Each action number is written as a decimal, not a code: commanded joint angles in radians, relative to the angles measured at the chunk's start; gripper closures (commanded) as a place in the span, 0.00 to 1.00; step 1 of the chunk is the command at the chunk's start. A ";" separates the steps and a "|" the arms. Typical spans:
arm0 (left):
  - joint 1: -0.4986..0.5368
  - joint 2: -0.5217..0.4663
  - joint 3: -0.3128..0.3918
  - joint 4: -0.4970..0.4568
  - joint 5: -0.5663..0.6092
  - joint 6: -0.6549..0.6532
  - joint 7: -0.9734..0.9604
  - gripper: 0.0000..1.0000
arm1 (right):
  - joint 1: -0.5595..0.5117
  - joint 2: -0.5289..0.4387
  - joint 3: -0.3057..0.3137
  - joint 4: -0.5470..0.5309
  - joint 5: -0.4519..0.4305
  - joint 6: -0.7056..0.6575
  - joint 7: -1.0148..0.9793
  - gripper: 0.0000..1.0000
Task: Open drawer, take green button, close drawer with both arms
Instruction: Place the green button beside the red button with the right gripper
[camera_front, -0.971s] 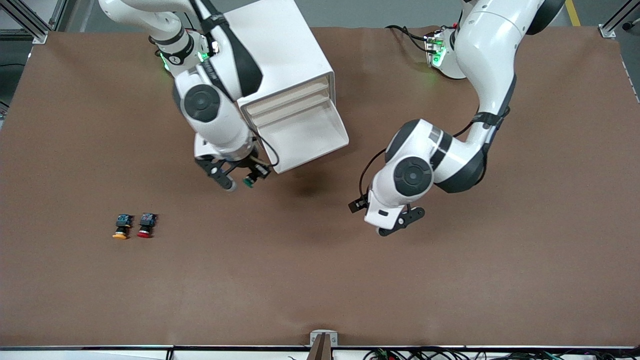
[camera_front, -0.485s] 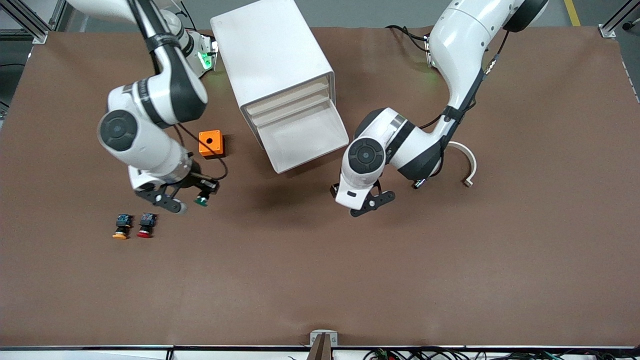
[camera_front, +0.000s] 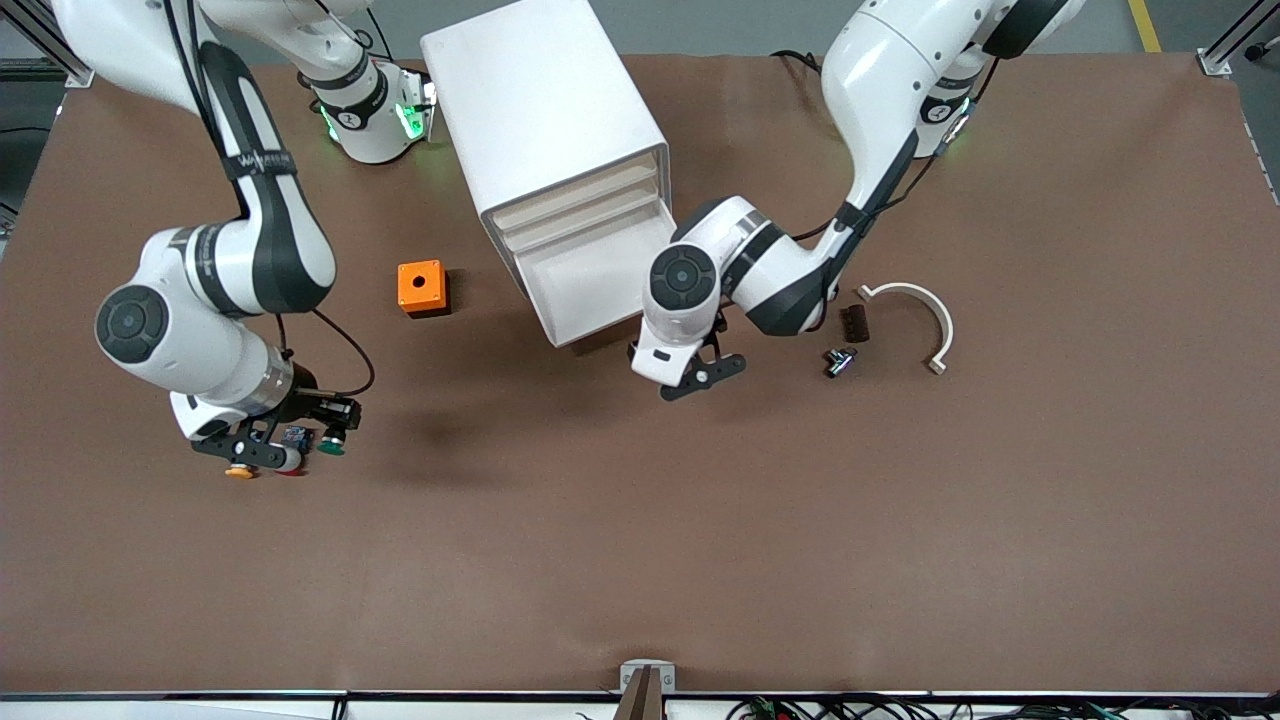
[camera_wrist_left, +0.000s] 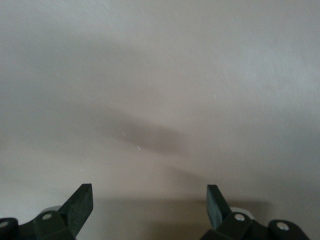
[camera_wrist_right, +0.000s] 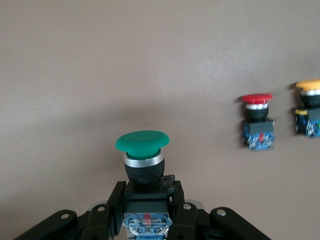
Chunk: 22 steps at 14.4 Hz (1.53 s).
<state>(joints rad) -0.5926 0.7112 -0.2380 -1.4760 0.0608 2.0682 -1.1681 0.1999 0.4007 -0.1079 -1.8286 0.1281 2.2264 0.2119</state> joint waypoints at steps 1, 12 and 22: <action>-0.019 -0.030 -0.017 -0.055 0.022 0.043 -0.021 0.00 | -0.072 0.090 0.017 0.014 0.004 0.102 -0.113 1.00; -0.020 -0.022 -0.090 -0.106 -0.036 0.070 -0.031 0.00 | -0.093 0.256 0.030 0.052 0.094 0.223 -0.174 1.00; -0.021 -0.018 -0.133 -0.113 -0.243 0.076 -0.051 0.00 | -0.108 0.230 0.040 0.095 0.091 0.199 -0.178 0.00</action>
<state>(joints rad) -0.6183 0.7110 -0.3534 -1.5622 -0.1429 2.1273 -1.2033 0.1040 0.6508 -0.0711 -1.7494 0.1958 2.4484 0.0516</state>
